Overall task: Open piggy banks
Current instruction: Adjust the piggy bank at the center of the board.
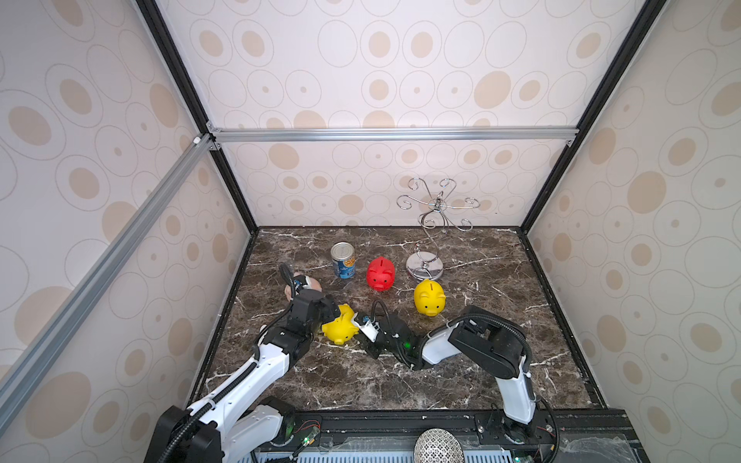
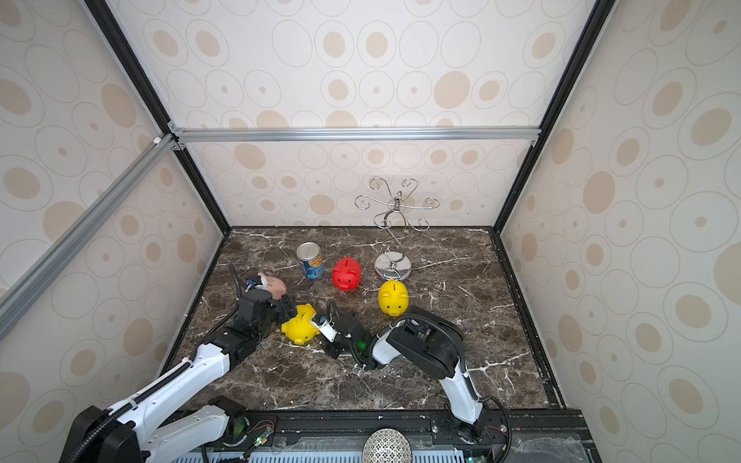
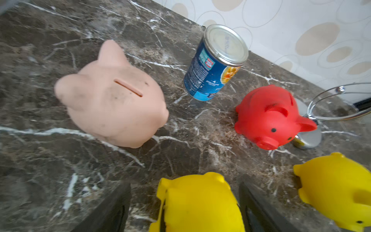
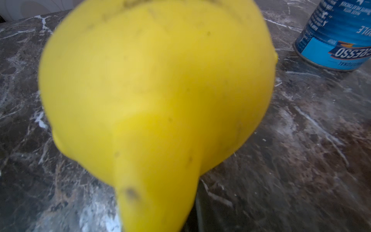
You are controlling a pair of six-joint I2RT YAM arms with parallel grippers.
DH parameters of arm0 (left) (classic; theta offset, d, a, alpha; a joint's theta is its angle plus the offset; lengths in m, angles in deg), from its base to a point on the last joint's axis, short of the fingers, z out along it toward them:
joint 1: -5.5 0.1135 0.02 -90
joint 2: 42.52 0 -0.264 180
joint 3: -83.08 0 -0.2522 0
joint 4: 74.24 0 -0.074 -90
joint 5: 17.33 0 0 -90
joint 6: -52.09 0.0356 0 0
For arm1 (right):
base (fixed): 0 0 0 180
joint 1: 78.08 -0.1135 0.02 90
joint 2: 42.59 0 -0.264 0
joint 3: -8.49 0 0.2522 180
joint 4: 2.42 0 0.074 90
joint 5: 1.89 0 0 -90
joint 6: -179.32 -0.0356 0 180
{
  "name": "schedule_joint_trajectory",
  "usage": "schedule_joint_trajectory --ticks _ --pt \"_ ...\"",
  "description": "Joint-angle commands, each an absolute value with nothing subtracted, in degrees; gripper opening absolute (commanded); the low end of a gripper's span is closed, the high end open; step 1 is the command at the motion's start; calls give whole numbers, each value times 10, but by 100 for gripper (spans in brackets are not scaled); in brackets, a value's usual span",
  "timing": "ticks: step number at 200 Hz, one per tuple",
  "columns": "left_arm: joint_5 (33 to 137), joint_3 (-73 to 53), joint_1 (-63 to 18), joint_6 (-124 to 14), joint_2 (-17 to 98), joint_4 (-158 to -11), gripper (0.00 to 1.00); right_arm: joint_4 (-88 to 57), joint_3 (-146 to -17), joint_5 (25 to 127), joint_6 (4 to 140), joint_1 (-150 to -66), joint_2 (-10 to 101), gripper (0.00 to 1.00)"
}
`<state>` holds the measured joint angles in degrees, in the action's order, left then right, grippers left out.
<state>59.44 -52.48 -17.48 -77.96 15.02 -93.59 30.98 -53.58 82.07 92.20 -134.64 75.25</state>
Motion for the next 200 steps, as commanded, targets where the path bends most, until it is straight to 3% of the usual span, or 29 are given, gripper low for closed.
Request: schedule_joint_trajectory --ticks 1,94,200 --pt "547 -541 -170 -787 143 -979 80 293 -531 816 938 -1347 738 16" --pt "533 -604 -168 -813 138 -946 72 266 -538 801 953 -1353 709 15" --pt "544 -663 -169 -836 120 -899 71 240 -541 803 973 -1373 648 16"
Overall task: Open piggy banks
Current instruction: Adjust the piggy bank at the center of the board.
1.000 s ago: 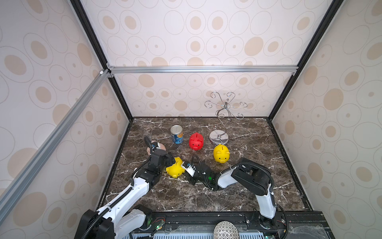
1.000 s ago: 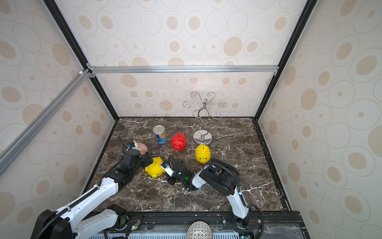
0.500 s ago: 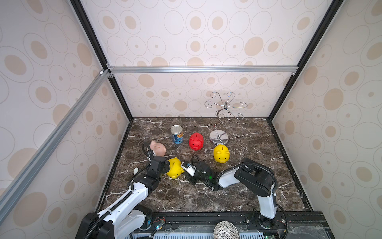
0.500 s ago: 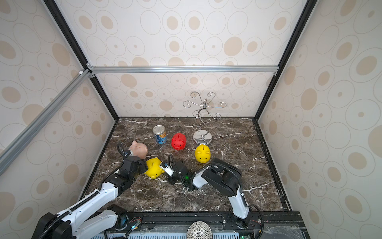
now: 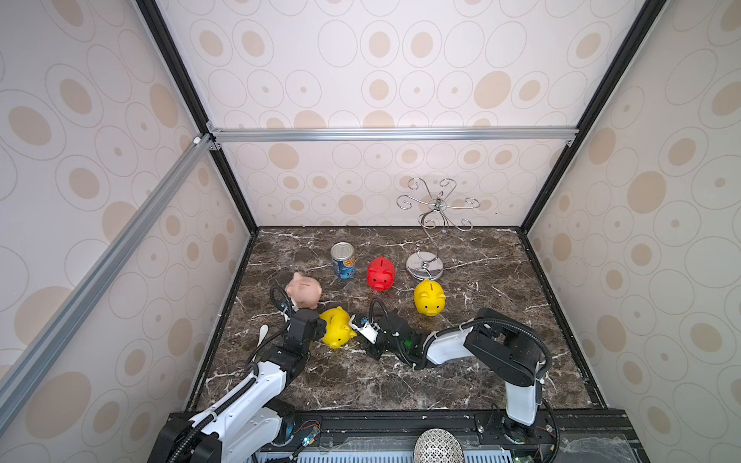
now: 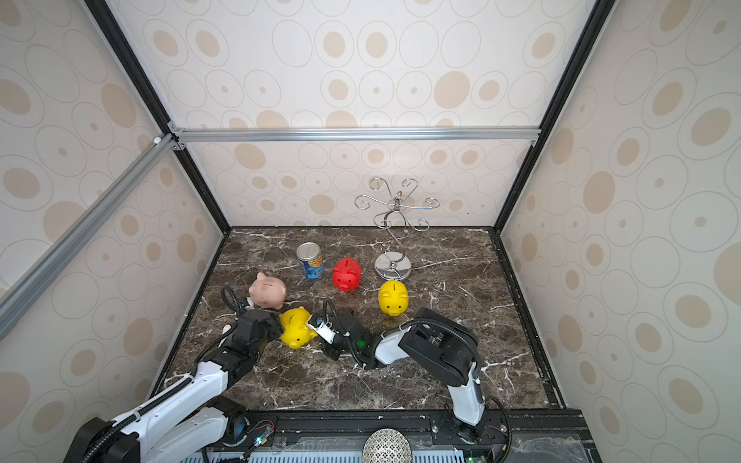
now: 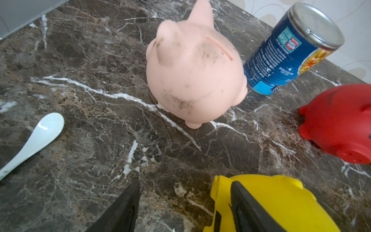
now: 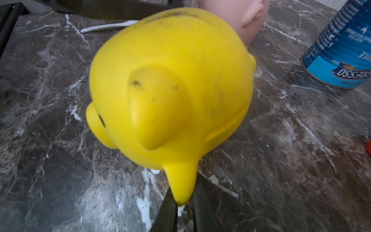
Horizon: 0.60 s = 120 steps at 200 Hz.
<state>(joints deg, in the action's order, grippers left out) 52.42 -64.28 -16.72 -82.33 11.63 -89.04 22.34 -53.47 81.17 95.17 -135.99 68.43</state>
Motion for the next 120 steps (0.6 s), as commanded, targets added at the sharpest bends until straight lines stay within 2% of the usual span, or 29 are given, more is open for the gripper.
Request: schedule_joint_trajectory --ticks 1,120 --pt "545 -663 -169 -837 121 -899 71 240 -541 803 973 -1374 647 16" --pt "571 -699 -167 -856 110 -860 71 211 -557 808 1004 -1388 601 16"
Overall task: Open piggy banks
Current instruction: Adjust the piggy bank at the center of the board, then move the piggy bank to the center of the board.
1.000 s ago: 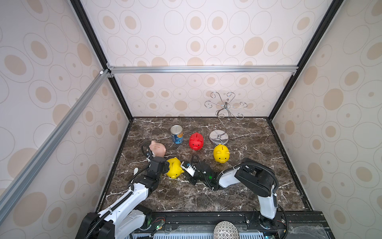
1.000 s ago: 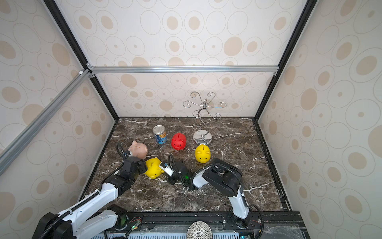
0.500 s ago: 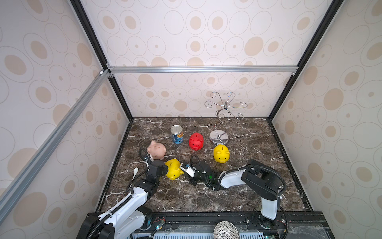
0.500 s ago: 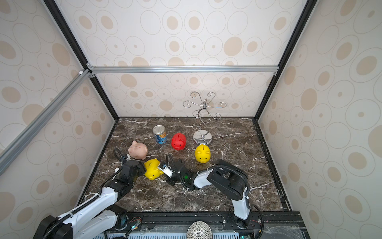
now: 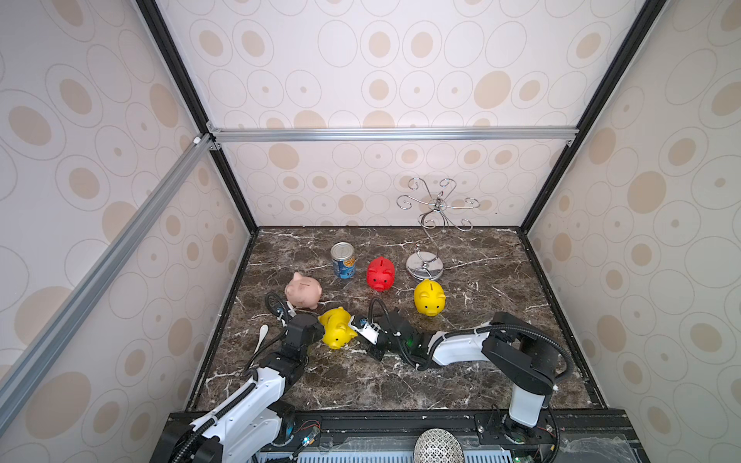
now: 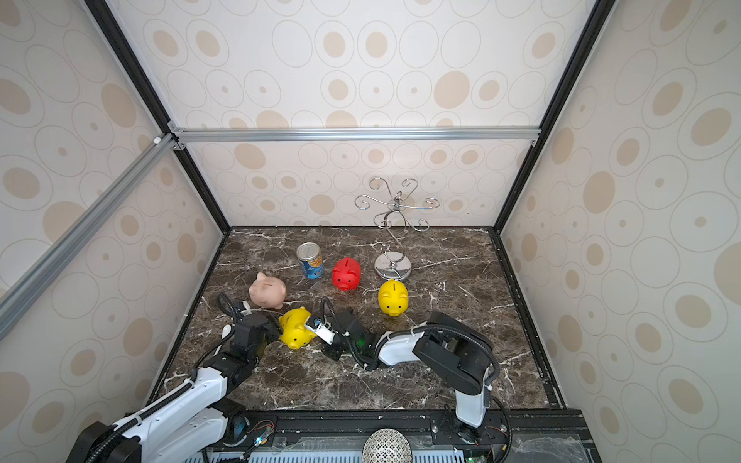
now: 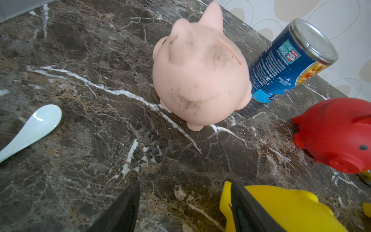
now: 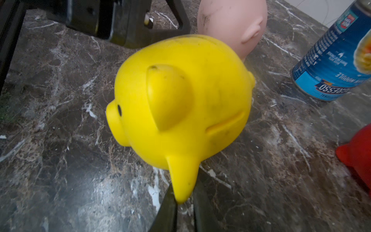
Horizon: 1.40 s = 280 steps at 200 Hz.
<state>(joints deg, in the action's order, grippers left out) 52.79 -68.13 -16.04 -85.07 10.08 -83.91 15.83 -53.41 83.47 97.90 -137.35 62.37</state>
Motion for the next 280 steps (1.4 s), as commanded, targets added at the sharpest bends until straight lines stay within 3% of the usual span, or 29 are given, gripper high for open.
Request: schedule_joint_trajectory --ticks 1,144,163,180,195,211,224,246,280 --pt "572 -699 -167 -856 110 -860 71 210 -557 807 1004 -1388 601 16" --pt "599 -681 -167 -851 145 -820 72 165 -546 863 1003 -1389 533 19" --pt "607 -668 -167 -847 146 -825 72 164 -528 879 1001 -1389 513 31" --pt "602 -655 -166 -843 130 -839 73 120 -530 902 994 -1391 481 33" --pt "593 -627 -165 -837 106 -864 76 76 -530 943 995 -1401 446 50" --pt "584 -591 -162 -828 86 -889 80 45 -530 994 974 -1407 416 56" --pt "584 -559 -160 -819 83 -906 85 -10 -545 1043 954 -1408 413 70" --pt "579 -522 -158 -808 88 -918 91 -93 -562 1095 912 -1408 423 76" --pt "601 -525 -156 -809 96 -900 94 -117 -552 1049 862 -1408 430 86"
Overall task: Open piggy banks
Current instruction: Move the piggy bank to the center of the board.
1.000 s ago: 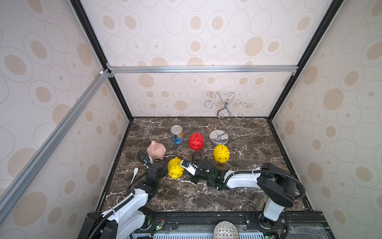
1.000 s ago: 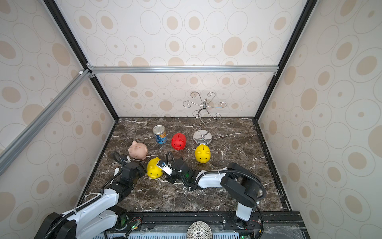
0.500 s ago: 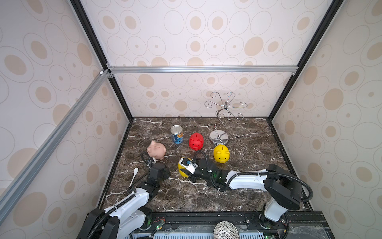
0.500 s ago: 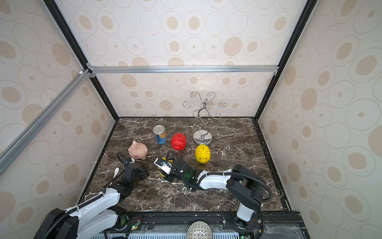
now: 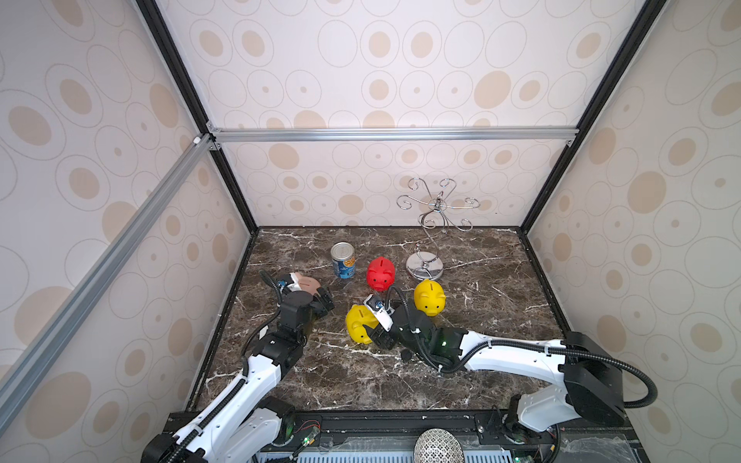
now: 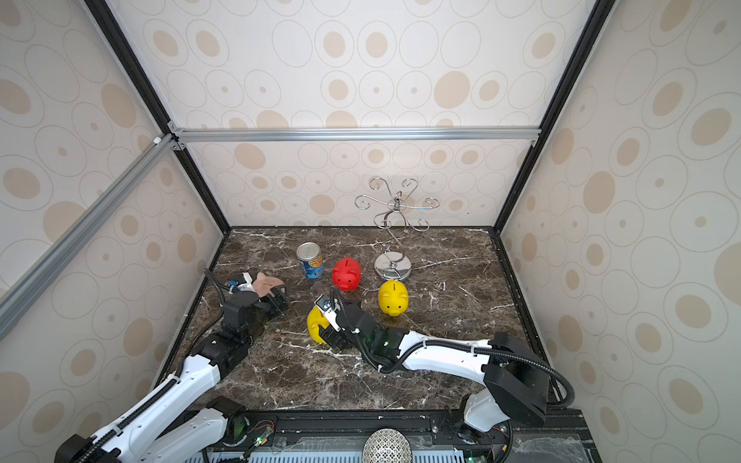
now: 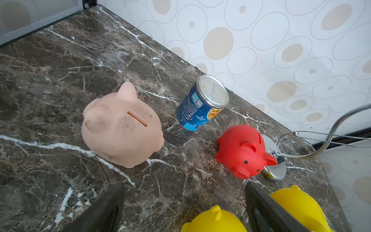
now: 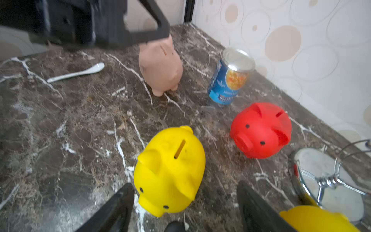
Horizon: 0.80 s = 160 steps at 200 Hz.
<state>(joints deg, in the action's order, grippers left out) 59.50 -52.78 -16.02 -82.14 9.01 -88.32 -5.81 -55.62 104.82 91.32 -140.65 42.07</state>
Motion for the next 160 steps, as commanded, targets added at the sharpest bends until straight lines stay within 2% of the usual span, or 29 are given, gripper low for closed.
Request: schedule_joint_trajectory --ticks 1,39,80,128,160 --pt "601 -526 -157 -809 97 -900 94 -116 -552 1048 860 -1408 431 86" --pt "615 -534 -155 -805 99 -886 94 -114 -589 1011 849 -1408 499 93" --pt "615 -536 -153 -804 92 -886 95 -100 -657 1082 824 -1404 590 94" --pt "612 -535 -149 -799 88 -884 95 -89 -735 1174 760 -1400 665 86" --pt "607 -538 -146 -802 80 -885 94 -126 -809 1198 708 -1388 720 84"
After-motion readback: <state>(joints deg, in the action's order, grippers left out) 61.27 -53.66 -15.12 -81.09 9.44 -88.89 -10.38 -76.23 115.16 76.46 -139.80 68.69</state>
